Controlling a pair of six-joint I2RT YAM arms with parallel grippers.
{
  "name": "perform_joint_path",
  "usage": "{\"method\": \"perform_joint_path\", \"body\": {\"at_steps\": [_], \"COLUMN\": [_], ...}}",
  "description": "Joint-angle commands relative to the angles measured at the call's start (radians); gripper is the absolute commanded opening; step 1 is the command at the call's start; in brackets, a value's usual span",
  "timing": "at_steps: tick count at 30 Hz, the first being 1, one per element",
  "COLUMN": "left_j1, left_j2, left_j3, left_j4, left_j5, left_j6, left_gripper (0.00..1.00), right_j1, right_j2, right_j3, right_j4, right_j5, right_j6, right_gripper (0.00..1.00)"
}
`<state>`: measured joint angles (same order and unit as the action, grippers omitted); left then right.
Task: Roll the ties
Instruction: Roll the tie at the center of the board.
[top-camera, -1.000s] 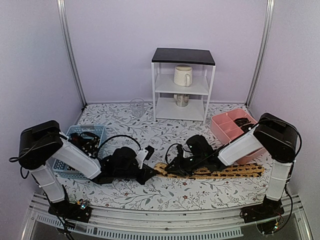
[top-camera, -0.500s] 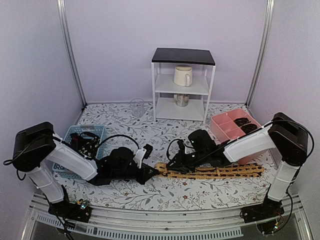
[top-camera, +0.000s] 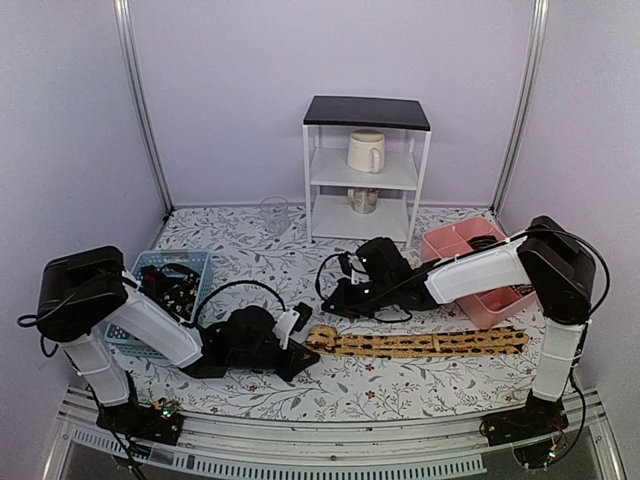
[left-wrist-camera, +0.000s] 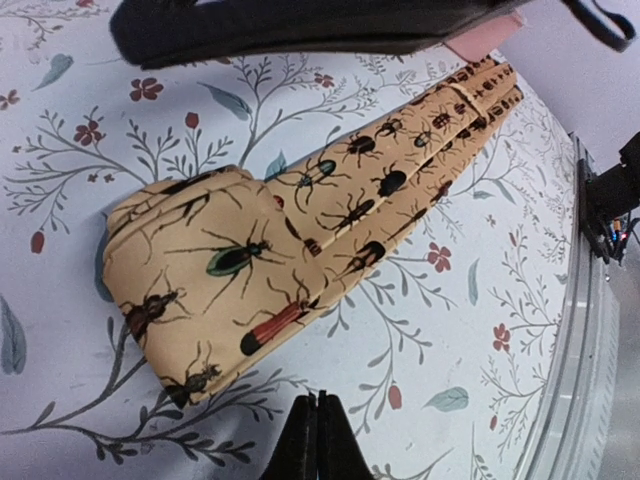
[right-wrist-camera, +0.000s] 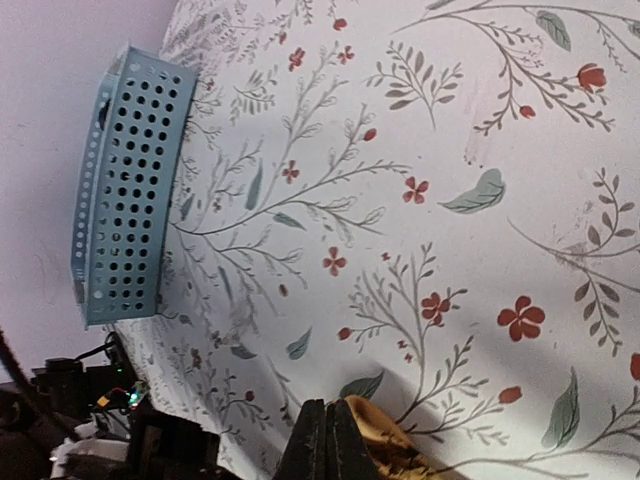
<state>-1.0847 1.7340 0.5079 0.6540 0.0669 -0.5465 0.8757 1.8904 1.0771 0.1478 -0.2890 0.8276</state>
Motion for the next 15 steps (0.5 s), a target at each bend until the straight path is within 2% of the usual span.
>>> {"method": "perform_joint_path", "body": {"at_steps": [1, 15], "left_j1": [-0.015, -0.005], "left_j2": [0.032, 0.086], "left_j3": [-0.001, 0.037], "left_j4": [0.042, 0.054], "left_j5": [-0.01, -0.017], "left_j6": [0.015, 0.034], "left_gripper": [0.0, 0.0], "right_j1": [-0.003, -0.004], "right_j2": [0.105, 0.18], "right_j3": [0.053, 0.075], "right_j4": [-0.069, -0.073], "right_j5": [0.058, -0.025], "right_j6": [-0.077, -0.142], "right_gripper": [0.0, 0.0]}}
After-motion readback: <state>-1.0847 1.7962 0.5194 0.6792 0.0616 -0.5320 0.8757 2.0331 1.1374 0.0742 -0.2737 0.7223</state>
